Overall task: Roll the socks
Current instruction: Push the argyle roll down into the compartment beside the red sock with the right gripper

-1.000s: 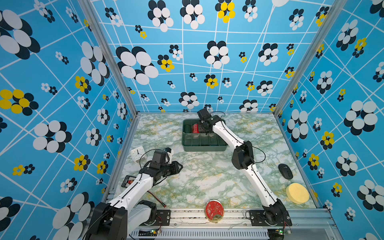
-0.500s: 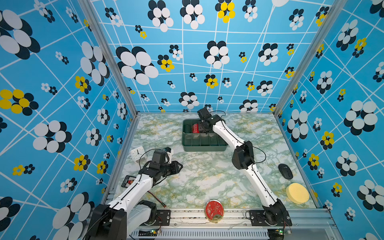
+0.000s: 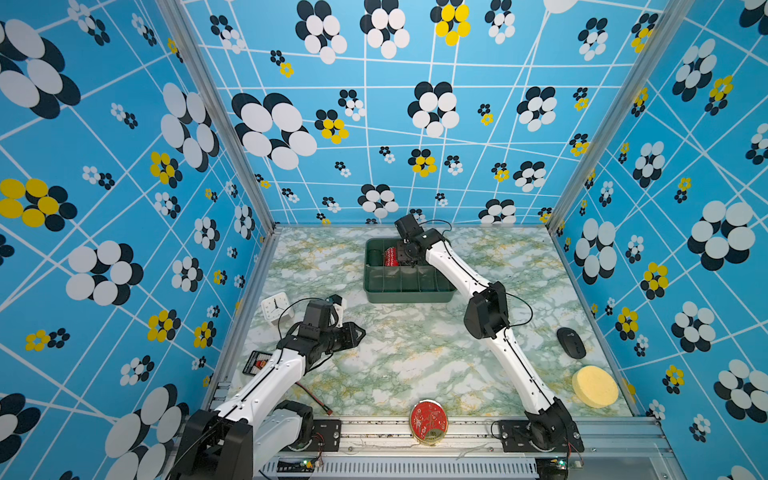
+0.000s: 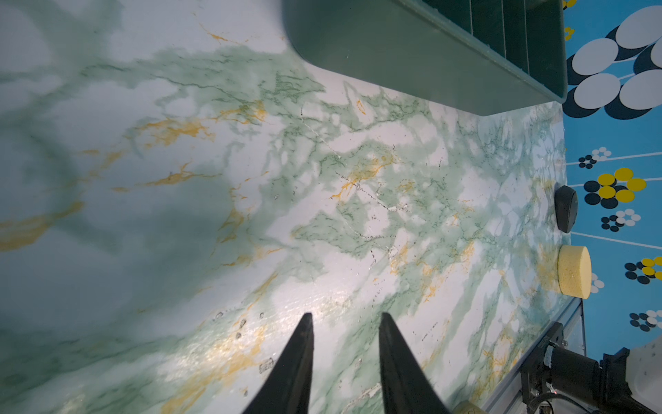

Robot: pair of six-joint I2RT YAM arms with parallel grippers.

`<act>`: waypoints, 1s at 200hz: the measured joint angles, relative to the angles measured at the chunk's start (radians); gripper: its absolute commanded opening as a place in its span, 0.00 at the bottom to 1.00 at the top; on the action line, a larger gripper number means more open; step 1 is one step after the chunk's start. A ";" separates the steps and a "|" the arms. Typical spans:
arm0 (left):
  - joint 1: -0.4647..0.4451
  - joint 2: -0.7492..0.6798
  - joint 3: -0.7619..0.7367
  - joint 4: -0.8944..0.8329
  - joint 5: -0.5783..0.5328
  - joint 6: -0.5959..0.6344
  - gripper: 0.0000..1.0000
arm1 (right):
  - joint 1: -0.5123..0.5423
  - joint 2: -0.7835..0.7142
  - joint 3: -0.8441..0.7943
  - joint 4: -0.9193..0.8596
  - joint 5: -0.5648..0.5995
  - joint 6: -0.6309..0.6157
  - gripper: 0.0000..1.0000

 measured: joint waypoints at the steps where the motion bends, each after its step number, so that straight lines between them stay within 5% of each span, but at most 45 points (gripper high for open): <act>1: 0.000 0.000 0.000 0.000 0.000 0.000 0.33 | 0.000 0.000 0.000 0.000 0.000 0.000 0.67; 200: 0.000 -0.011 -0.013 -0.009 -0.005 0.000 0.33 | 0.023 -0.060 -0.070 0.041 0.039 -0.023 0.69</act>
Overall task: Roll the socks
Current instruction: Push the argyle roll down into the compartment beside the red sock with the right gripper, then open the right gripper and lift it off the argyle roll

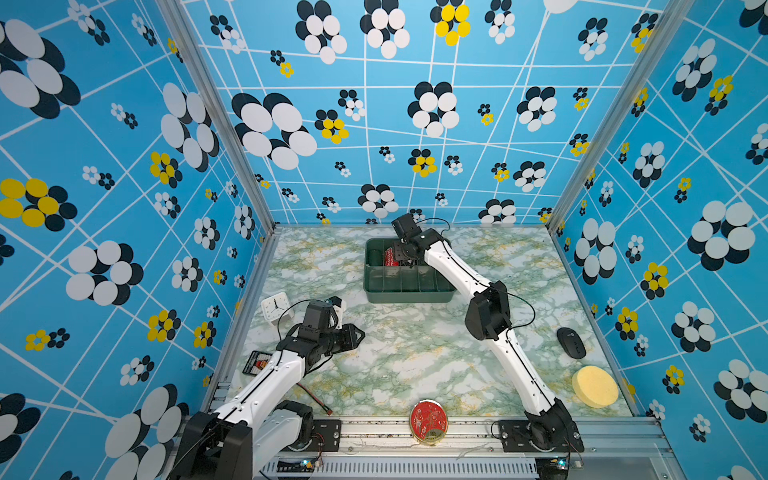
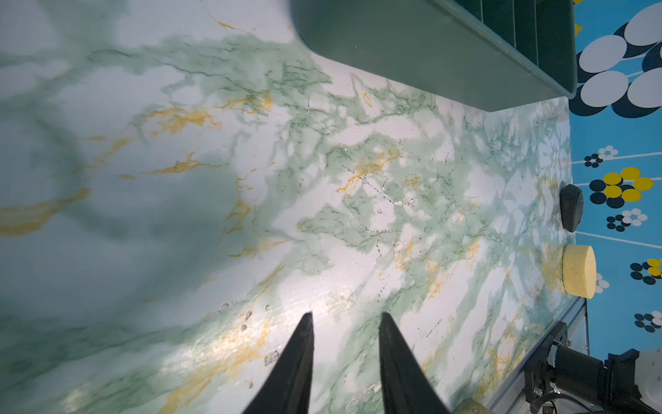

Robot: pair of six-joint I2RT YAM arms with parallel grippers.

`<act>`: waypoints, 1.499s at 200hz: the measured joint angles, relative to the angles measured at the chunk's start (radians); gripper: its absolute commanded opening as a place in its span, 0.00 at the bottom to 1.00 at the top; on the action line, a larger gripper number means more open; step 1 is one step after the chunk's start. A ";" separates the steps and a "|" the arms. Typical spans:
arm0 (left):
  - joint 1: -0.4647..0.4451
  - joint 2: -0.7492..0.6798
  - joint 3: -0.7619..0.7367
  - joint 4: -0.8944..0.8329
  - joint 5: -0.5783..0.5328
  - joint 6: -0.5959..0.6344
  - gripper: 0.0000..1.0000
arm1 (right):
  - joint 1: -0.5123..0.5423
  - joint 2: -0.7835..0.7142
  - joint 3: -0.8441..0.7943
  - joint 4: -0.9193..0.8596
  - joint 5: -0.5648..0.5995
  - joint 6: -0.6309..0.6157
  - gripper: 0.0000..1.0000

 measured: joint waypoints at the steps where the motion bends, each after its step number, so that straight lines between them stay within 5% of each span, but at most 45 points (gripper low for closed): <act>1: 0.000 0.000 0.000 0.000 0.000 0.000 0.33 | 0.000 0.000 0.000 0.000 0.000 0.000 0.69; 87: 0.000 0.000 0.000 0.000 0.000 0.000 0.33 | -0.001 -0.095 -0.096 0.085 0.015 0.002 0.64; 118: 0.000 0.000 0.000 0.000 0.000 0.000 0.33 | -0.008 -0.108 -0.098 0.112 0.011 0.003 0.48; 140: 0.000 0.000 0.000 0.000 0.000 0.000 0.33 | -0.017 -0.108 -0.099 0.113 0.005 0.010 0.22; 156: 0.000 0.000 0.000 0.000 0.000 0.000 0.32 | -0.021 -0.108 -0.099 0.112 0.000 0.005 0.12; 300: 0.007 0.006 -0.001 0.000 0.000 0.000 0.32 | -0.033 -0.016 0.014 0.036 -0.119 0.005 0.08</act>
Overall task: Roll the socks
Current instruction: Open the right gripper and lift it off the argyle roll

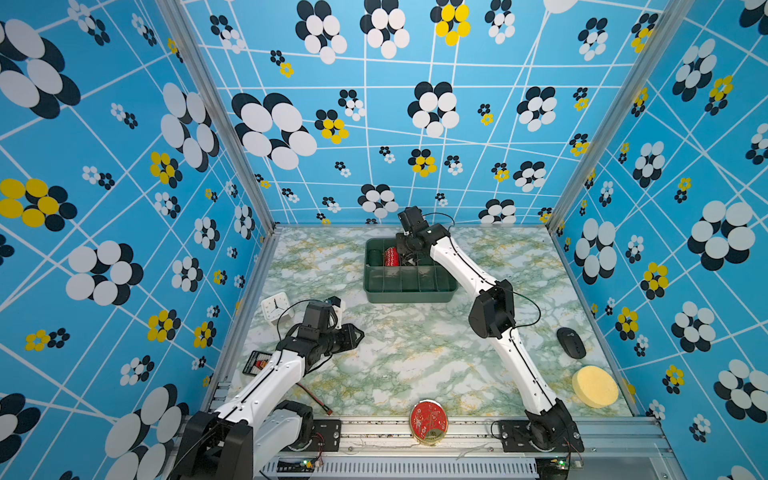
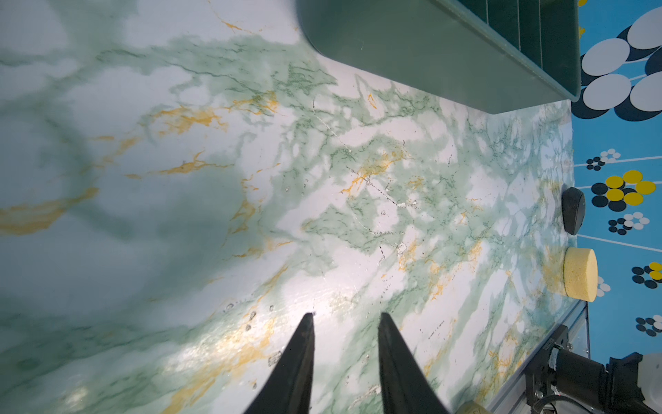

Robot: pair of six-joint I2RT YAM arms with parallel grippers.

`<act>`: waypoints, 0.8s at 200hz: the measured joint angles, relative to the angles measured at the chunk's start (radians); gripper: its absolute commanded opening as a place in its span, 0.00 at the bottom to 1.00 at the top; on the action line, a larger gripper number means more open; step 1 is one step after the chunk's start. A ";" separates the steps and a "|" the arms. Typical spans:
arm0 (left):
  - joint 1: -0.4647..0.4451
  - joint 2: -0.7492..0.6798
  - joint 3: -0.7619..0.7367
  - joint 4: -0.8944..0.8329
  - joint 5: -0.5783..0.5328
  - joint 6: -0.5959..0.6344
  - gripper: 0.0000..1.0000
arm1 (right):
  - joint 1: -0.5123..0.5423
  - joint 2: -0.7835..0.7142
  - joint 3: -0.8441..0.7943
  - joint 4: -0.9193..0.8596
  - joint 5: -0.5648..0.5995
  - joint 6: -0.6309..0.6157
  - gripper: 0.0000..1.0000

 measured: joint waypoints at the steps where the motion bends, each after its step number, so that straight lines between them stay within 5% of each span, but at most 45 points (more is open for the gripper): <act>1: 0.000 0.000 0.000 0.000 0.000 0.000 0.32 | 0.000 0.001 0.000 0.000 0.000 0.000 0.08; 160: 0.009 0.060 -0.004 0.019 0.000 0.000 0.32 | -0.029 0.109 0.082 0.032 -0.057 0.047 0.08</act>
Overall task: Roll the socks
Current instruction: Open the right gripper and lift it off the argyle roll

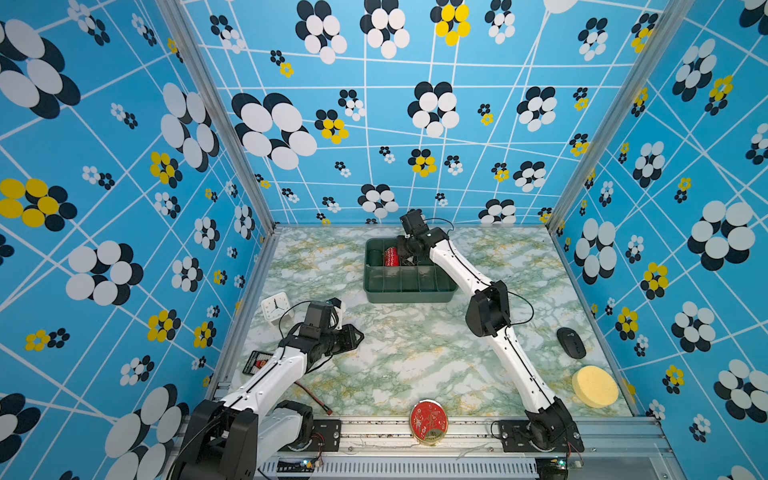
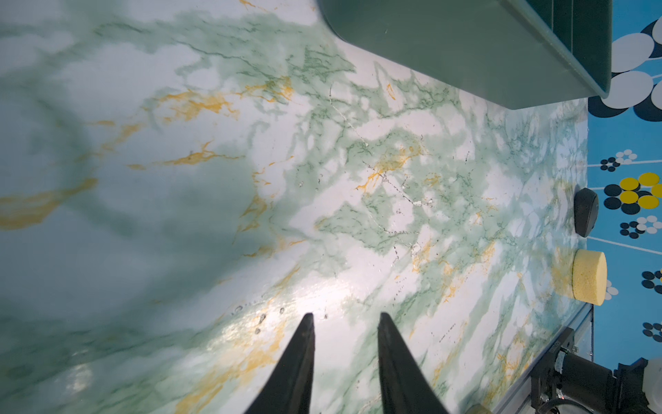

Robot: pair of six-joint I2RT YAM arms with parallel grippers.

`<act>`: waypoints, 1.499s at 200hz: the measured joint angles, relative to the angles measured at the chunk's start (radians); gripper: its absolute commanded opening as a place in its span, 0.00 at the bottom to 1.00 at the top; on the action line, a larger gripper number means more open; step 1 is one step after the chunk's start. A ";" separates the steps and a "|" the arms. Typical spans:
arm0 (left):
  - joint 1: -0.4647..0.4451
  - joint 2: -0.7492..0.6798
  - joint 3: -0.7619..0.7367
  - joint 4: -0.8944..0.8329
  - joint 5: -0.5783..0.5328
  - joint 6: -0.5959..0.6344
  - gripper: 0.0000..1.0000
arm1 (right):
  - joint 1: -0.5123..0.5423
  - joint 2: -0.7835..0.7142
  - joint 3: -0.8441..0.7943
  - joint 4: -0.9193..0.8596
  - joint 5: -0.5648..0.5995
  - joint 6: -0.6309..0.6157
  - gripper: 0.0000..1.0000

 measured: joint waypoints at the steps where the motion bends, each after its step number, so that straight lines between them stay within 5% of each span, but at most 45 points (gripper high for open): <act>1: 0.000 0.000 0.000 0.000 0.000 0.000 0.32 | 0.000 0.001 0.000 0.000 -0.001 0.000 0.08; 121: 0.004 0.017 0.000 0.003 0.000 0.000 0.33 | 0.000 0.057 0.049 0.006 -0.003 0.002 0.08; 202: 0.004 -0.020 0.000 -0.002 -0.002 0.000 0.33 | -0.008 0.055 0.055 0.021 -0.036 0.018 0.26; 300: 0.004 -0.063 0.000 -0.028 -0.008 0.000 0.33 | -0.012 -0.012 0.048 0.101 -0.187 0.051 0.33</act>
